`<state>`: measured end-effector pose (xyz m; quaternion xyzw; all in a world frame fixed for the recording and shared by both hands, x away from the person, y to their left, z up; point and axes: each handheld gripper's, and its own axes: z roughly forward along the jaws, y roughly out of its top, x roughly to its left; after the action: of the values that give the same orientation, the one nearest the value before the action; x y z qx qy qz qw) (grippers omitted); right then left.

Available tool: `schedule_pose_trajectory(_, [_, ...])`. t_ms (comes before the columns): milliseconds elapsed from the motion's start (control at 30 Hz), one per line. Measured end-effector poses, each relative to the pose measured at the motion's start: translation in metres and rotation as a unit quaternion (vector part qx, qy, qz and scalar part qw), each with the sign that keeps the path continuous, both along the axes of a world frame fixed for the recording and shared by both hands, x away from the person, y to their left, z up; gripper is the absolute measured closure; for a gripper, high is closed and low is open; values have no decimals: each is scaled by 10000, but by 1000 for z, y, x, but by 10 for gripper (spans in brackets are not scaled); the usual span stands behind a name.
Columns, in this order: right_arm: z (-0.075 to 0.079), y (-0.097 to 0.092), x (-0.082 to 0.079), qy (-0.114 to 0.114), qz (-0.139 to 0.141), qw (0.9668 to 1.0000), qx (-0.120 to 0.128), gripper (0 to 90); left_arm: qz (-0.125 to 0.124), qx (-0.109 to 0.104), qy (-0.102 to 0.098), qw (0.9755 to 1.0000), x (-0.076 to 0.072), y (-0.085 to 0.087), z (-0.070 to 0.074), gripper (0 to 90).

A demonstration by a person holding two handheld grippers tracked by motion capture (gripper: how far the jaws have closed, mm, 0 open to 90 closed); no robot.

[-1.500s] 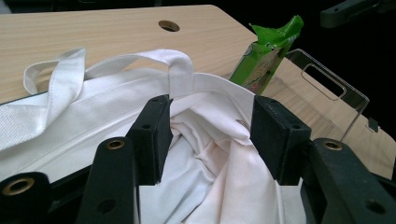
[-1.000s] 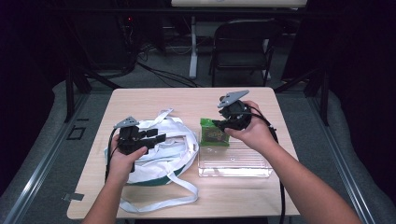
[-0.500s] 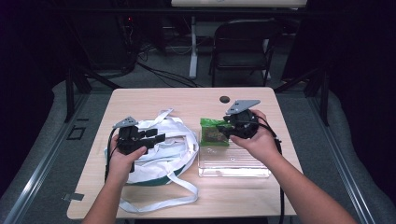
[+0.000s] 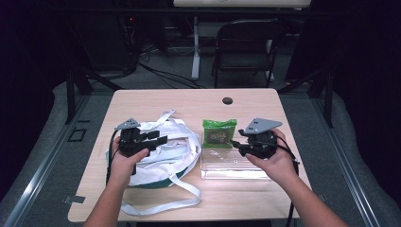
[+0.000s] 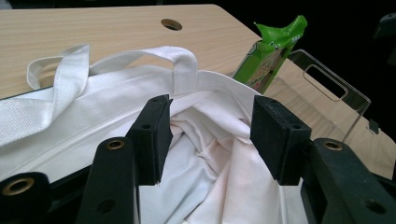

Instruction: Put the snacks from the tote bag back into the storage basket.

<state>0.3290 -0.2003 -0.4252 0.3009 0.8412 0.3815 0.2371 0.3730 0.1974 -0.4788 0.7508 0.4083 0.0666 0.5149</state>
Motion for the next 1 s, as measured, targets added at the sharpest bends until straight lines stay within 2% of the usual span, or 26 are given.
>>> schedule_pose_trajectory(100, [-4, -8, -7, -37, -62, 10000, -20, 520, 8, 18, 20, 10000, 0, 0, 0, 478])
schedule_pose_trajectory(200, [-9, -16, -13, -14, -121, 9998, 143, 519, 4, 37, 44, 10000, 0, -1, -1, 478])
schedule_pose_trajectory(433, [-21, -31, -26, 14, -265, 9990, 357, 516, 53, 17, 92, 9999, 1, 1, -3, 478])
schedule_pose_trajectory(633, [-32, -39, -34, 84, -373, 9975, 587, 513, 77, 17, 66, 9999, 1, 2, -4, 478])
schedule_pose_trajectory(867, [-44, -42, -42, -145, -467, 9974, 525, 499, 101, 14, 56, 9999, 1, 4, -3, 477])
schedule_pose_trajectory(1000, [-52, -43, -44, -177, -582, 9960, 649, 499, 128, 2, 43, 9999, 1, 5, -3, 477])
